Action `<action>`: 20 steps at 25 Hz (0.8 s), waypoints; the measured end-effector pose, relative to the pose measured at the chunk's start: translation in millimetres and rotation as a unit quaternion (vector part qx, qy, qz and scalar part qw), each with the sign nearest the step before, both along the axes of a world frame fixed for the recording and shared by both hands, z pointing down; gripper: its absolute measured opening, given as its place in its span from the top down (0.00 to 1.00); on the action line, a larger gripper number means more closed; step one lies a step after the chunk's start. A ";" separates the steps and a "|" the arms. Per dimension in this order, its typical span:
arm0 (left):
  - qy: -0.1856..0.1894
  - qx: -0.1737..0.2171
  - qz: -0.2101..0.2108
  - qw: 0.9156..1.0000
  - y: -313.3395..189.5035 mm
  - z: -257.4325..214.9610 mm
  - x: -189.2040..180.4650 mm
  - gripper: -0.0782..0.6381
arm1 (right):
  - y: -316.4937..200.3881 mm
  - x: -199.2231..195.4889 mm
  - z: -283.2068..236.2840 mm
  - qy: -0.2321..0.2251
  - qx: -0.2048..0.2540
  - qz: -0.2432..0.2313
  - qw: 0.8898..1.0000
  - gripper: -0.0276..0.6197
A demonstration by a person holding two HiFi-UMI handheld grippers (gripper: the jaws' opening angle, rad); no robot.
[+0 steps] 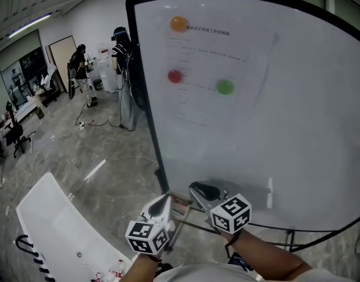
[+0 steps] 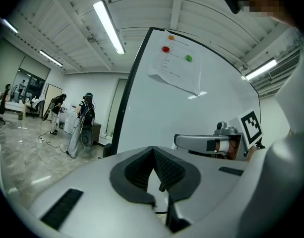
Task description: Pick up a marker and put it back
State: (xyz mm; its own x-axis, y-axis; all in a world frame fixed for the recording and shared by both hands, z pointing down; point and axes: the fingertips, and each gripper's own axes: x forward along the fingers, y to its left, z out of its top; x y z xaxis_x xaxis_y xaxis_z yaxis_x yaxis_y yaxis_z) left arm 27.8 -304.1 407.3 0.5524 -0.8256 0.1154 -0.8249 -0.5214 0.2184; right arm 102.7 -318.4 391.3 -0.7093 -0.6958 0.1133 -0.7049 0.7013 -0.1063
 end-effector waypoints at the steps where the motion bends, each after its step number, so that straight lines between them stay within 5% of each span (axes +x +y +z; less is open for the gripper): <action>1: -0.002 -0.002 -0.003 1.000 0.9 1.8 0.2 0.89 | 0.8 0.3 -0.1 0.000 0.001 -0.002 1.000 0.85; 20: 0.007 0.003 -0.023 1.000 17.0 3.9 -10.6 0.89 | 4.5 -5.5 7.5 0.017 0.005 -0.011 1.000 0.85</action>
State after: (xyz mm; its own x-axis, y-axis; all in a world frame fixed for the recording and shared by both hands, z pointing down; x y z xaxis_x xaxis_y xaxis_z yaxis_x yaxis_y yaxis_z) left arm 17.1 -287.1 411.2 0.5150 -0.8509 0.1032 -0.8452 -0.4841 0.2265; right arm 97.2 -313.9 398.8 -0.7201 -0.6814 0.1311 -0.6926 0.7174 -0.0756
